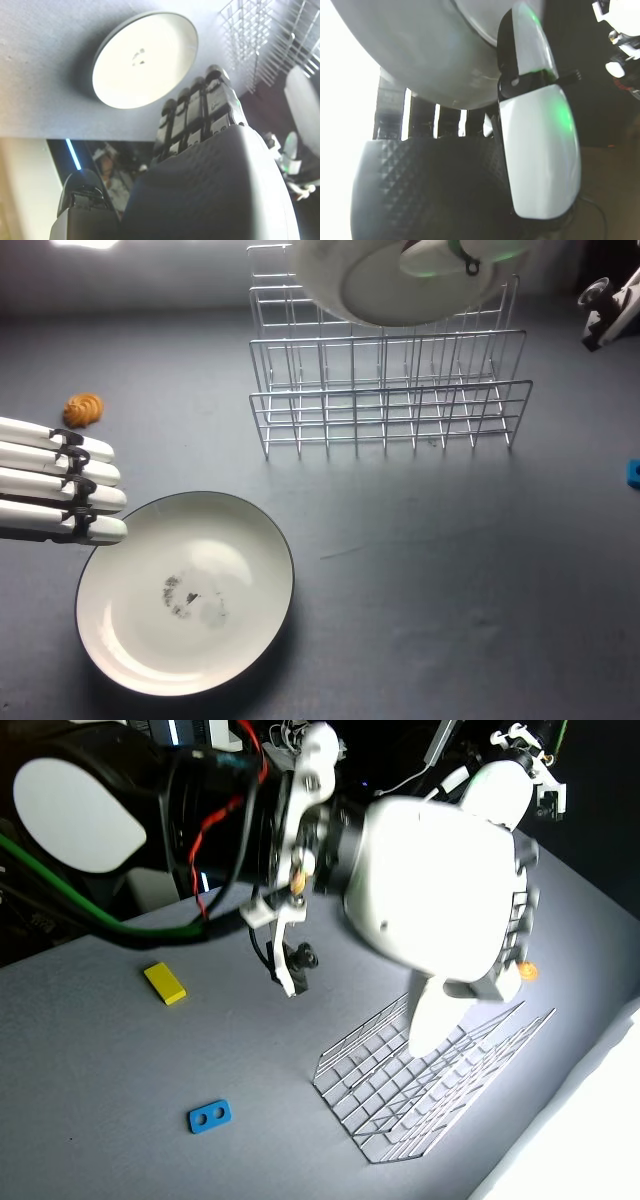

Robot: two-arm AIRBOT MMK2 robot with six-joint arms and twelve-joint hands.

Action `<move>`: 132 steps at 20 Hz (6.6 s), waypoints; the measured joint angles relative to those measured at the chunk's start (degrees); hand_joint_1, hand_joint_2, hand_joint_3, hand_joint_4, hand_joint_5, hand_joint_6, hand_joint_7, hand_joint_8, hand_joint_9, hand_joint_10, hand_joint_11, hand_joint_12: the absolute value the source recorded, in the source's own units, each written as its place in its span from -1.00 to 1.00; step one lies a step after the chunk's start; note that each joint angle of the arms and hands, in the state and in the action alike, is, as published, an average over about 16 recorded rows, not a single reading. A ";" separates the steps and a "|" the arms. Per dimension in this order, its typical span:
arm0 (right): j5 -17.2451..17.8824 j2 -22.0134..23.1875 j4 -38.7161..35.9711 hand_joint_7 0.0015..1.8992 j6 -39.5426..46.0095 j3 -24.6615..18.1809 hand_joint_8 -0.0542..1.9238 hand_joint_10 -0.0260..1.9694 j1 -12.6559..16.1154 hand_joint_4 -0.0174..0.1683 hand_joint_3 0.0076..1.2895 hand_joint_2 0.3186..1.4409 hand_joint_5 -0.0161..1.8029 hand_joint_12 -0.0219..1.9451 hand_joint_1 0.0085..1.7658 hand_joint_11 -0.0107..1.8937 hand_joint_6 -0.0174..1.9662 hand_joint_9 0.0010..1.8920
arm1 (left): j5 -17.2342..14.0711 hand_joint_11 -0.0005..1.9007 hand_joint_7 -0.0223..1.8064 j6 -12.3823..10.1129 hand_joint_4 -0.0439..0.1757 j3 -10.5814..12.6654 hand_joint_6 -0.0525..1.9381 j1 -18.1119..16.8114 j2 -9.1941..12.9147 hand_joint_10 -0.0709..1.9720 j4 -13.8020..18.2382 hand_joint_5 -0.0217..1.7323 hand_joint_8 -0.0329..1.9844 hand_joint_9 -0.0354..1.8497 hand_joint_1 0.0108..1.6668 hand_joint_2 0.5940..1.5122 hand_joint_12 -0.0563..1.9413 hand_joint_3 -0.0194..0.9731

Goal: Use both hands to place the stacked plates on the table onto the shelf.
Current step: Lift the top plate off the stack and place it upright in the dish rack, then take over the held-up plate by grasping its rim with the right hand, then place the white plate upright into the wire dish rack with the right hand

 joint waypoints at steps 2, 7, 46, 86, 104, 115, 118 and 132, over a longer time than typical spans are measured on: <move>-1.11 -0.53 0.85 0.04 0.96 1.26 0.14 -0.29 0.01 -0.87 -1.00 0.31 -0.08 0.38 0.35 -0.18 0.17 0.10 | 0.12 -0.98 -0.96 0.22 -0.55 -0.37 -0.94 0.74 -0.06 -0.92 0.45 -0.93 -0.96 -0.95 -0.99 0.01 -0.94 -0.93; -2.71 -2.33 2.79 0.04 2.16 4.23 0.14 -0.27 -0.48 -0.90 -1.00 0.34 -0.08 0.39 0.35 -0.19 0.17 0.08 | 2.08 -0.98 -0.96 0.46 -0.55 -1.97 -0.94 3.08 -0.27 -0.92 1.36 -0.93 -0.96 -0.95 -0.99 0.02 -0.94 -0.93; 0.30 -7.51 7.34 -0.36 -1.72 11.00 -0.88 -0.78 -5.77 -0.84 -1.00 0.50 -0.48 0.27 -0.15 -0.74 -0.86 -0.37 | 25.03 -0.97 -0.98 -11.38 -0.63 -11.95 -0.97 16.03 -0.12 -0.97 -0.45 -0.96 -0.98 -0.98 -1.00 0.04 -0.92 -0.93; 3.56 -24.92 -3.11 -0.96 -54.26 0.96 -0.93 -0.96 -20.53 -0.78 -1.00 0.04 -0.94 -0.56 0.22 -0.98 -0.95 -0.96 | 26.56 -0.97 -0.98 -13.22 -0.64 -13.03 -0.96 16.80 0.36 -0.97 -0.53 -0.97 -0.98 -0.98 -0.99 0.04 -0.92 -0.93; 6.80 -29.49 -1.87 -0.08 -54.71 5.17 -0.25 -0.59 -20.87 -0.92 -1.00 0.34 -0.26 0.27 0.16 -0.27 -0.19 0.05 | 26.90 -0.98 -0.98 -13.26 -0.64 -12.26 -0.96 15.67 0.35 -0.95 -1.67 -0.96 -0.98 -0.98 -0.99 0.05 -0.94 -0.93; 7.71 -28.35 -1.25 -0.01 -55.11 3.67 0.24 -0.25 -20.90 -0.94 -1.00 0.28 -0.24 0.37 0.21 -0.10 0.12 0.08 | 26.93 -0.98 -0.95 -13.17 -0.59 -9.12 -0.93 10.33 0.81 -0.93 -7.84 -0.93 -0.97 -0.96 -0.99 0.08 -0.94 -0.93; 7.90 -27.18 -0.71 0.00 -55.33 2.47 0.24 -0.16 -20.67 -0.93 -1.00 0.29 -0.22 0.41 0.23 -0.11 0.13 0.05 | 26.93 -0.98 -0.94 -13.13 -0.58 -7.67 -0.93 8.24 0.96 -0.92 -9.75 -0.93 -0.97 -0.95 -0.99 0.09 -0.94 -0.93; 8.31 -22.05 1.26 0.01 -56.39 -2.94 0.22 0.13 -17.95 -0.81 -1.00 0.29 -0.09 0.38 0.41 -0.10 0.13 -0.03 | 21.78 -0.98 -0.95 -10.51 -0.55 -0.05 -0.93 -0.59 0.97 -0.92 -12.19 -0.92 -0.97 -0.94 -0.99 0.08 -0.94 -0.93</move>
